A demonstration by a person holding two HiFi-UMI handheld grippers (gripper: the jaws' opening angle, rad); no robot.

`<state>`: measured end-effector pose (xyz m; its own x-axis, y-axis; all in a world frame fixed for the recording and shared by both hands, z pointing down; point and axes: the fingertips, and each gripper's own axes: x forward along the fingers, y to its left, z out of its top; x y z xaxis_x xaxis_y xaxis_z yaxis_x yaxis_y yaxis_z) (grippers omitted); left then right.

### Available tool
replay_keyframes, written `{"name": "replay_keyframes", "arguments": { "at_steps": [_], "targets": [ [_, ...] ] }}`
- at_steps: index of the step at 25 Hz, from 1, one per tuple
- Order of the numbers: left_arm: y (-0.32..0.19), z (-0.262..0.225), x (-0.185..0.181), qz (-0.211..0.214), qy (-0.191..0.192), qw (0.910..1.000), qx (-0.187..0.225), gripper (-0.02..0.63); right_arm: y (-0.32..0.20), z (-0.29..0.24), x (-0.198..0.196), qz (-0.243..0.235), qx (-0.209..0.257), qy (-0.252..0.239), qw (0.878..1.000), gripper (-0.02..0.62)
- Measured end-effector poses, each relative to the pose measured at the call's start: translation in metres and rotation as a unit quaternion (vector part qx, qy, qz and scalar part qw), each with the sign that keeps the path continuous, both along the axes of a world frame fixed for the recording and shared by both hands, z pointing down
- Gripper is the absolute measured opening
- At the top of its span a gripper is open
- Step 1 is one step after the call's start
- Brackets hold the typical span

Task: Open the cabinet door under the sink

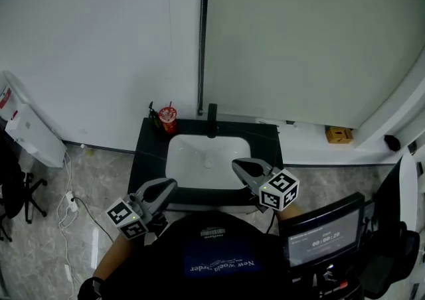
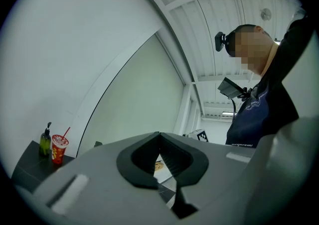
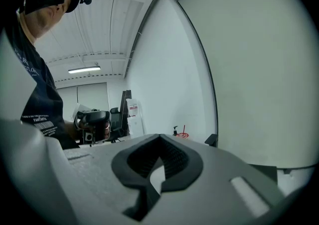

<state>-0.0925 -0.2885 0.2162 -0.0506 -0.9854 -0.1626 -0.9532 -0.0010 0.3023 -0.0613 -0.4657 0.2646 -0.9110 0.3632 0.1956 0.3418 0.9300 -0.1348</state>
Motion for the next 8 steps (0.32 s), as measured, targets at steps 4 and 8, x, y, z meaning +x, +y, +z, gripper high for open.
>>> {"name": "replay_keyframes", "arguments": {
  "at_steps": [4,8],
  "targets": [
    [-0.0026,0.0011,0.0028,0.003,0.001,1.0,-0.004,0.0,-0.0021,0.0018,0.0034,0.003,-0.004,0.001,1.0,0.0],
    [-0.0004,0.0028,0.0054,-0.001,0.003,1.0,-0.002,0.0,0.0003,0.0041,0.0058,-0.003,-0.002,0.004,1.0,0.0]
  ]
}}
